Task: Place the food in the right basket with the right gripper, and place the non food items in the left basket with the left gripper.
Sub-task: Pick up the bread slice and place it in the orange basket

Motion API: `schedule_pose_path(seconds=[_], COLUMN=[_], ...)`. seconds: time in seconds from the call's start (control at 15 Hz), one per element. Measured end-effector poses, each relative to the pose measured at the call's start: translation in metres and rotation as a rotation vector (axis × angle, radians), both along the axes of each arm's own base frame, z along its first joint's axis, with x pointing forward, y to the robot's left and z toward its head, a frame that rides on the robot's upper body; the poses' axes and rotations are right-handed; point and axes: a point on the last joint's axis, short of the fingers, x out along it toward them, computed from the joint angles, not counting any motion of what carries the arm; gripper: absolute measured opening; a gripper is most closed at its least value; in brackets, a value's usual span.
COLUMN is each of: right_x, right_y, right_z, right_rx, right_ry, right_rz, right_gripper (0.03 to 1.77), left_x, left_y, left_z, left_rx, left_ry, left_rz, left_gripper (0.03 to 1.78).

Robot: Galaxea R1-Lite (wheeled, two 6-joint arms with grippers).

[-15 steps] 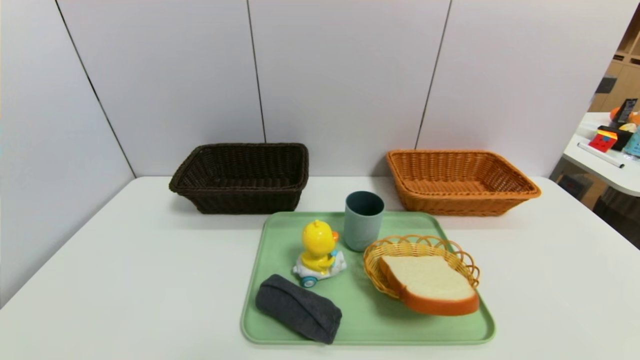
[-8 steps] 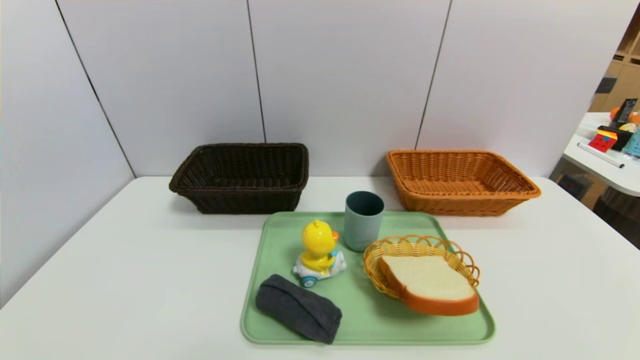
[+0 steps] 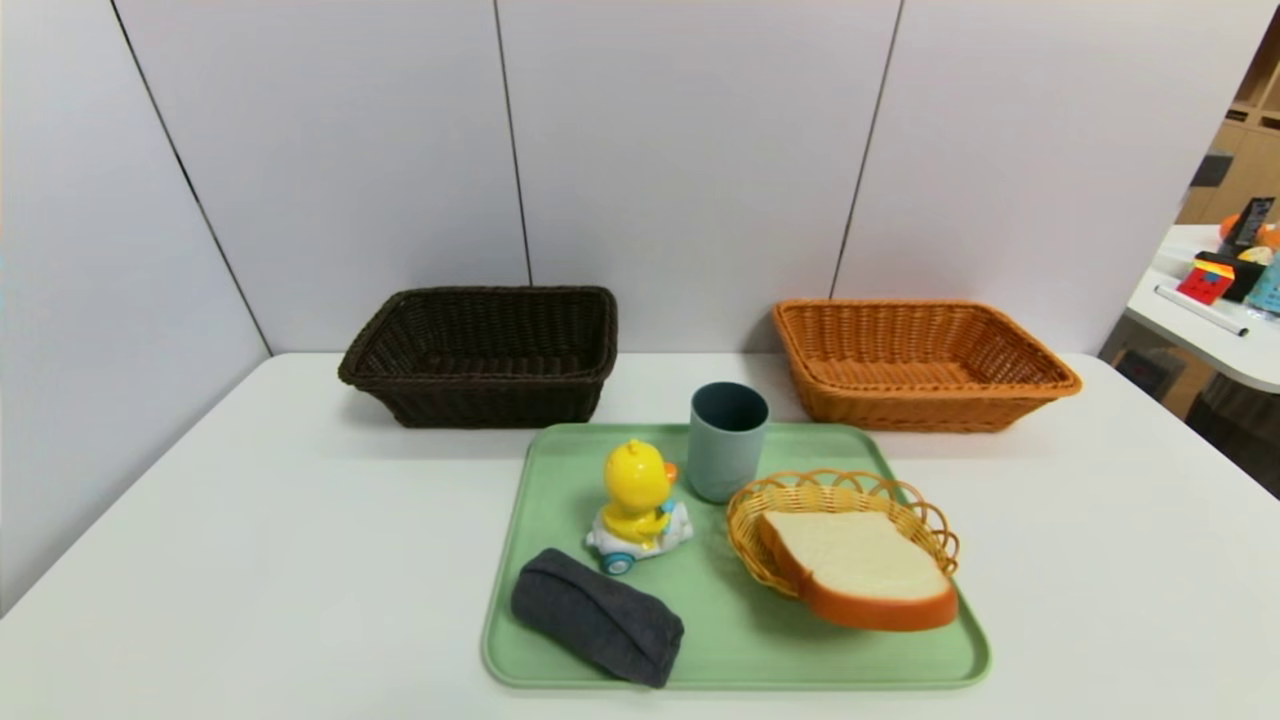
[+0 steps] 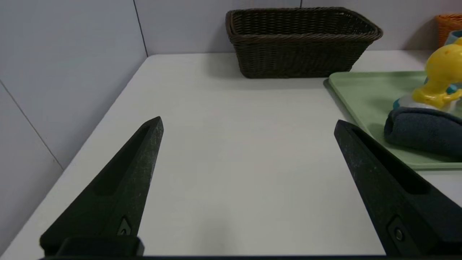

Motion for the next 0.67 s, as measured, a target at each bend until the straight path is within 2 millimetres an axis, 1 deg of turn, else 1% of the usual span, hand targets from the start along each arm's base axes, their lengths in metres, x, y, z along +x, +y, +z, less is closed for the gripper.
schedule_pose_path(seconds=[0.13, 0.2, 0.33, 0.47, 0.53, 0.67], right_x=[-0.002, 0.001, 0.014, 0.033, 0.045, 0.073], right_y=[0.0, 0.0, 0.0, 0.0, 0.0, 0.001], right_z=[0.048, 0.073, 0.122, 0.164, 0.177, 0.191], right_rx=[0.002, 0.003, 0.013, 0.031, 0.049, 0.108], right_ry=[-0.016, -0.02, -0.007, 0.031, 0.081, 0.211], right_rz=[0.004, 0.005, 0.006, 0.006, 0.006, 0.005], right_gripper=[1.7, 1.7, 1.7, 1.7, 1.7, 1.7], left_x=[0.001, 0.003, 0.017, 0.038, 0.053, 0.084], left_y=[-0.001, -0.001, -0.001, -0.002, -0.001, -0.001], left_z=[0.036, 0.055, 0.093, 0.13, 0.149, 0.182], left_rx=[0.008, 0.012, 0.019, 0.026, 0.033, 0.044], left_ry=[-0.018, -0.023, -0.01, 0.006, 0.014, 0.03], left_rz=[-0.024, -0.038, -0.068, -0.087, -0.09, -0.094], left_gripper=[1.69, 1.69, 1.69, 1.69, 1.69, 1.69])
